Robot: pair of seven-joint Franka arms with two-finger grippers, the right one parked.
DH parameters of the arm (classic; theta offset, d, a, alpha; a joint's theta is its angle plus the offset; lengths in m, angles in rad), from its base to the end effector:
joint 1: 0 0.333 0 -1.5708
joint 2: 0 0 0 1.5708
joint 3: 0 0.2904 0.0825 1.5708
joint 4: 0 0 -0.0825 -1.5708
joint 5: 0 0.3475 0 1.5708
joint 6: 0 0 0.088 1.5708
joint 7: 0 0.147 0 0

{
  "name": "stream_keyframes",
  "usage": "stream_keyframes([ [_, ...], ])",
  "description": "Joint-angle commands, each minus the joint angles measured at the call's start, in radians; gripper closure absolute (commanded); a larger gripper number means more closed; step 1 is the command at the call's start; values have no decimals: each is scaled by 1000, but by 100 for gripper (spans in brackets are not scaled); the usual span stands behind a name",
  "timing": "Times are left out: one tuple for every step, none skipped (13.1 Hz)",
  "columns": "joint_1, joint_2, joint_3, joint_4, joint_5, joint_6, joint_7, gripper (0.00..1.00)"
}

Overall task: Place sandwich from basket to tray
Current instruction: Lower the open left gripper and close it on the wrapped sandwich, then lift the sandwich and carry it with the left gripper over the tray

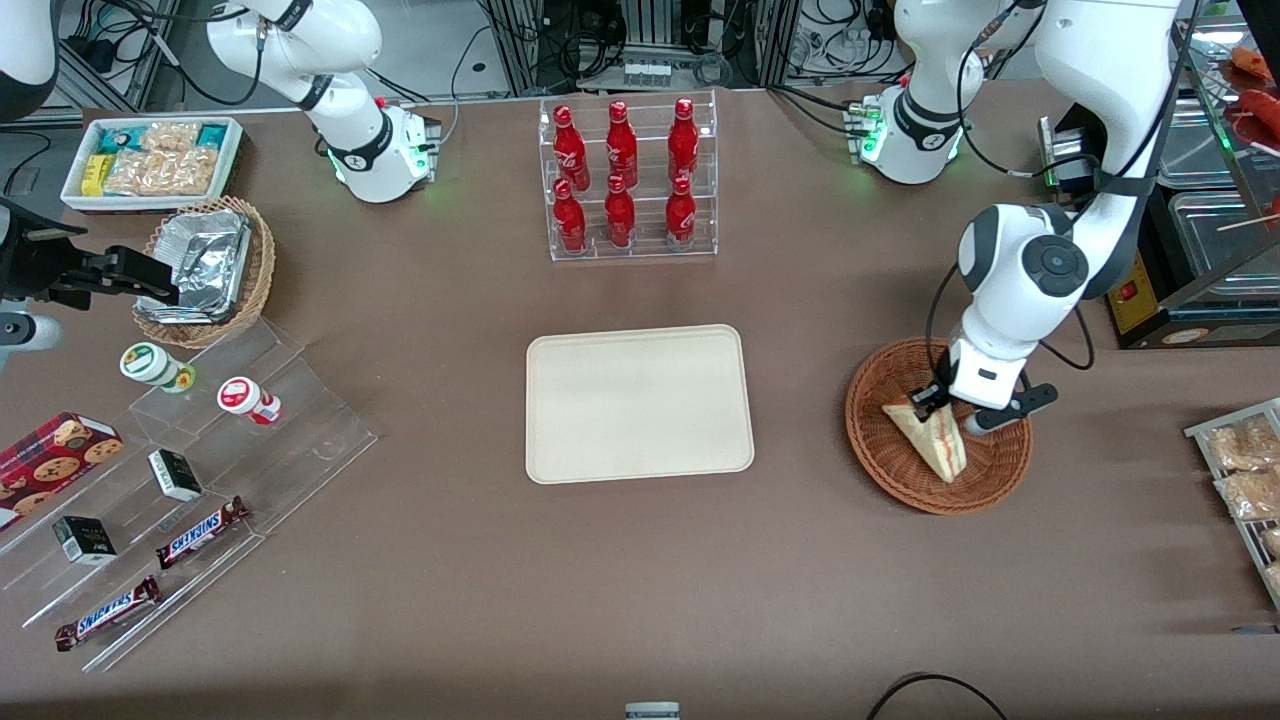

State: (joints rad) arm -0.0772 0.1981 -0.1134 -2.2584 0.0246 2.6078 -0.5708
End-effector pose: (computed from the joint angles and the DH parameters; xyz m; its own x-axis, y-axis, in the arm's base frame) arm 0.5213 -0.1012 0.2532 0.9253 0.3583 0.1245 0.3494 -0.9329 0.0879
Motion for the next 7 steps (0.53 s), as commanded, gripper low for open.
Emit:
stream_keyframes([
  [-62, -38, 3, 141, 14, -235, -7, 100],
  [-90, -40, 1, 208, 21, -344, -9, 100],
  [-119, -37, 1, 282, 21, -441, -11, 100],
  [-159, -31, 1, 352, 20, -525, -20, 100],
  [-194, -26, 0, 402, 20, -573, -29, 100],
  [-235, -22, 0, 437, 20, -598, -59, 100],
  [-269, -14, 0, 462, 17, -603, -82, 100],
])
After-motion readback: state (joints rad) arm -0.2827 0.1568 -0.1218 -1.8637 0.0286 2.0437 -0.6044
